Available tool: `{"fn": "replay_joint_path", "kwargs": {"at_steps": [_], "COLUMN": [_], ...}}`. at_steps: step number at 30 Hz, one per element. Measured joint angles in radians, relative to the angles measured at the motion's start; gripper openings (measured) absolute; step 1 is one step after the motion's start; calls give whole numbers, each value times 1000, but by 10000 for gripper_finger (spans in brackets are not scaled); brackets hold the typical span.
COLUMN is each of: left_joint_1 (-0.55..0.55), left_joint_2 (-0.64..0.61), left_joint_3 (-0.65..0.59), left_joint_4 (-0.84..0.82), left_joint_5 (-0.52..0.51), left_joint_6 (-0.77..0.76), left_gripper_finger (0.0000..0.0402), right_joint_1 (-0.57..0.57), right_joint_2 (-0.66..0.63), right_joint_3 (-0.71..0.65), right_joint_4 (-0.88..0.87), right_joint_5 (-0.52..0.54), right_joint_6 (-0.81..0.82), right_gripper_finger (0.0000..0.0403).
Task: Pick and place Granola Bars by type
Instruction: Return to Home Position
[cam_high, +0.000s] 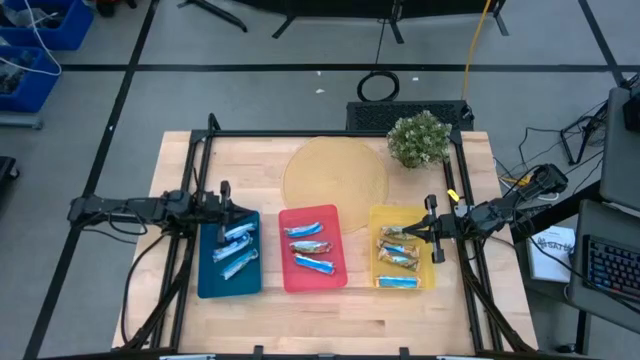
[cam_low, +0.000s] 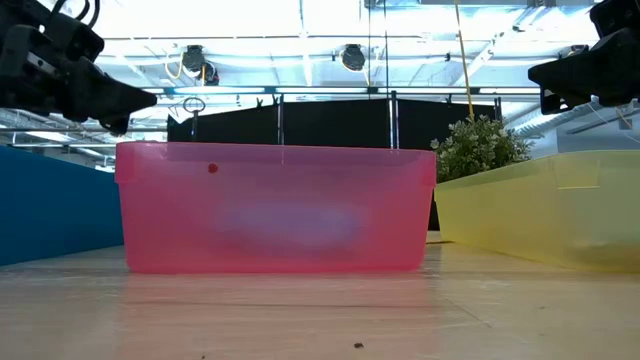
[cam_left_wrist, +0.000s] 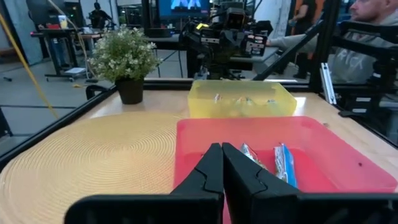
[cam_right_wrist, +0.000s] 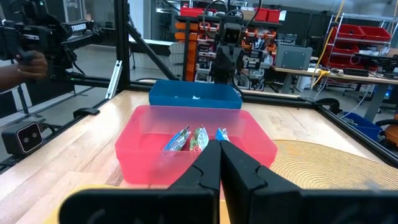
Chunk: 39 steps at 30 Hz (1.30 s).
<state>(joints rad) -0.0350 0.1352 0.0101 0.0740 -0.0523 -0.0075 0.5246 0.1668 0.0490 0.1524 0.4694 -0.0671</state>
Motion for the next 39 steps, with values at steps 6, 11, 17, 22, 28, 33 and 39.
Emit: {"fn": "replay_joint_path", "kwargs": {"at_steps": [6,11,17,22,28,33,39], "left_joint_1": [3,3,3,3,3,3,3], "left_joint_2": [0,2,2,2,2,2,2], "left_joint_3": [0,0,0,0,0,0,0], "left_joint_4": [6,-2,-2,-3,-2,-2,-2], "left_joint_5": [27,6,-8,-8,-9,-9,-9], "left_joint_6": [8,12,6,5,3,3,3], "left_gripper_finger": [21,11,8,36,56,54,53], "right_joint_1": [0,0,0,0,-42,-121,-218], "right_joint_2": [0,0,0,0,0,-1,0], "right_joint_3": [0,0,0,0,-2,-34,-34], "right_joint_4": [0,0,1,-15,88,171,128], "right_joint_5": [0,0,0,-3,-223,-317,-341], "right_joint_6": [0,0,3,69,-2,13,33], "right_gripper_finger": [0,0,0,0,0,0,0]}}
